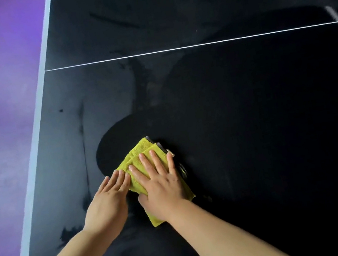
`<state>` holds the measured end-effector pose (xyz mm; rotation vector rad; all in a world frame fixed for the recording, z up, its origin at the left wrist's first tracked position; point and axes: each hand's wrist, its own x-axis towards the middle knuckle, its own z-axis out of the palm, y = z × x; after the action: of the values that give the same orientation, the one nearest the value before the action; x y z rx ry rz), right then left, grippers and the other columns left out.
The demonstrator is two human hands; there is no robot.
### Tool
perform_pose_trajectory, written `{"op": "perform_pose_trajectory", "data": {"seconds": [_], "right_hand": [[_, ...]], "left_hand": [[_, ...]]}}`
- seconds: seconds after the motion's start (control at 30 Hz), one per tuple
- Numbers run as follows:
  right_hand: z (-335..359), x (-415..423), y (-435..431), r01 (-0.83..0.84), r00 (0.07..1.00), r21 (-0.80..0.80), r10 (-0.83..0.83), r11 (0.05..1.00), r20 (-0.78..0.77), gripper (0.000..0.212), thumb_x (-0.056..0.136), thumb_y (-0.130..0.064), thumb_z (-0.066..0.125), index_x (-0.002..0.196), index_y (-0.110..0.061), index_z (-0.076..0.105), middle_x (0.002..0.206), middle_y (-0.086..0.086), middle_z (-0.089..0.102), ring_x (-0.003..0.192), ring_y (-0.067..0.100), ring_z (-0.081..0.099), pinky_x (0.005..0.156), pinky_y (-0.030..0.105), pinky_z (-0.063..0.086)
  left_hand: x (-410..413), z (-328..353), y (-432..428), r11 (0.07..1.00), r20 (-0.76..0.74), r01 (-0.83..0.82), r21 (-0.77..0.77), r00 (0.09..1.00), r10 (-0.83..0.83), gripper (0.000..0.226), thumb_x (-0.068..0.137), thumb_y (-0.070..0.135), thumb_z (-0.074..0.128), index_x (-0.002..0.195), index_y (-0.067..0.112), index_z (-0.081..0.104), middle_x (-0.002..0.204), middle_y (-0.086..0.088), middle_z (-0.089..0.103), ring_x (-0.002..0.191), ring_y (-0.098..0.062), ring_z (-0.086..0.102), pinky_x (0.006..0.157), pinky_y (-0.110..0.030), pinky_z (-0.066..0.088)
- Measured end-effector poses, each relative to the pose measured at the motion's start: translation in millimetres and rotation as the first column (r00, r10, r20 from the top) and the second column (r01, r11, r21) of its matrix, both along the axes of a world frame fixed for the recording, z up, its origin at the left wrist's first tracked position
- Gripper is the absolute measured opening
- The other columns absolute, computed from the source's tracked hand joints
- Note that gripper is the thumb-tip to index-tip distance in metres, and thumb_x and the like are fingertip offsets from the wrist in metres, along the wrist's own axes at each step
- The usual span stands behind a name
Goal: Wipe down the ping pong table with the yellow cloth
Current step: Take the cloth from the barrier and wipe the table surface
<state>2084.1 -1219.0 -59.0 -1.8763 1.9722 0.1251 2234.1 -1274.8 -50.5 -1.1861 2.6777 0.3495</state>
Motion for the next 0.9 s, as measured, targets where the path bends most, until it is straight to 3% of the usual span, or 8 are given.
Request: {"op": "perform_pose_trajectory", "data": {"seconds": [0.07,0.17,0.23,0.37,0.67,0.8,0.9], "right_hand": [[-1,-28,15,0.025,1.000,-0.015,-0.025,1.000,0.010,0.075,0.095,-0.045,0.041,0.153,-0.038,-0.005,0.162,0.000,-0.020,0.145,0.026,-0.027,0.112,0.059,-0.019],[-3,-80,38,0.101,0.995,-0.054,-0.101,0.993,0.007,0.076,0.094,-0.046,0.045,0.154,-0.038,-0.001,0.163,-0.001,-0.015,0.147,0.025,-0.023,0.113,0.057,-0.018],[-4,-115,54,0.151,0.988,-0.075,-0.153,0.986,-0.019,0.078,0.093,-0.048,0.046,0.155,-0.038,-0.001,0.163,0.000,-0.013,0.148,0.026,-0.021,0.114,0.057,-0.016],[-6,-186,84,0.244,0.964,-0.132,-0.255,0.961,-0.073,0.080,0.092,-0.054,0.045,0.155,-0.036,0.000,0.164,0.001,-0.009,0.149,0.027,-0.015,0.117,0.056,-0.011],[-11,-321,159,0.461,0.860,-0.199,-0.491,0.865,-0.142,0.077,0.093,-0.053,0.044,0.155,-0.037,0.002,0.164,0.000,-0.004,0.150,0.026,-0.010,0.118,0.055,-0.005],[-15,-345,205,0.567,0.791,-0.204,-0.597,0.798,-0.136,0.075,0.092,-0.054,0.040,0.155,-0.037,0.005,0.164,0.001,-0.002,0.150,0.027,-0.008,0.119,0.055,-0.005],[-17,-337,233,0.632,0.735,-0.195,-0.659,0.750,-0.157,0.076,0.085,-0.058,0.026,0.155,-0.037,0.007,0.164,0.002,-0.001,0.150,0.027,-0.008,0.119,0.054,-0.006]], "left_hand": [[-28,3,12,0.999,0.024,0.010,0.038,1.000,-0.011,0.074,0.068,-0.003,0.068,0.135,-0.001,0.036,0.141,-0.012,0.043,0.132,-0.021,0.027,0.113,-0.029,0.012],[-85,6,28,0.995,-0.030,0.092,0.040,0.995,-0.090,0.063,0.093,0.009,0.040,0.145,0.010,0.003,0.148,0.002,-0.003,0.135,-0.009,-0.009,0.113,-0.025,-0.009],[-129,8,36,0.992,-0.019,0.119,0.045,0.993,-0.118,0.060,0.097,0.012,0.029,0.147,0.013,-0.004,0.145,0.005,-0.014,0.131,-0.005,-0.019,0.110,-0.023,-0.015],[-213,10,56,0.988,-0.063,0.144,0.049,0.988,-0.141,0.058,0.096,0.011,0.029,0.150,0.013,0.005,0.157,-0.002,0.000,0.140,-0.010,-0.011,0.111,-0.023,-0.013],[-371,8,111,0.949,-0.025,0.313,0.023,0.950,-0.312,0.057,0.098,0.013,0.025,0.150,0.015,0.002,0.158,-0.002,-0.002,0.144,-0.013,-0.008,0.115,-0.028,-0.009],[-408,9,147,0.907,0.025,0.418,0.047,0.908,-0.419,0.055,0.100,0.020,0.024,0.150,0.013,0.002,0.158,-0.004,-0.003,0.145,-0.015,-0.007,0.114,-0.030,-0.009],[-408,7,169,0.860,0.055,0.506,0.061,0.859,-0.509,0.056,0.100,0.022,0.021,0.150,0.012,-0.001,0.158,-0.005,-0.005,0.145,-0.016,-0.009,0.116,-0.032,-0.009]]}}
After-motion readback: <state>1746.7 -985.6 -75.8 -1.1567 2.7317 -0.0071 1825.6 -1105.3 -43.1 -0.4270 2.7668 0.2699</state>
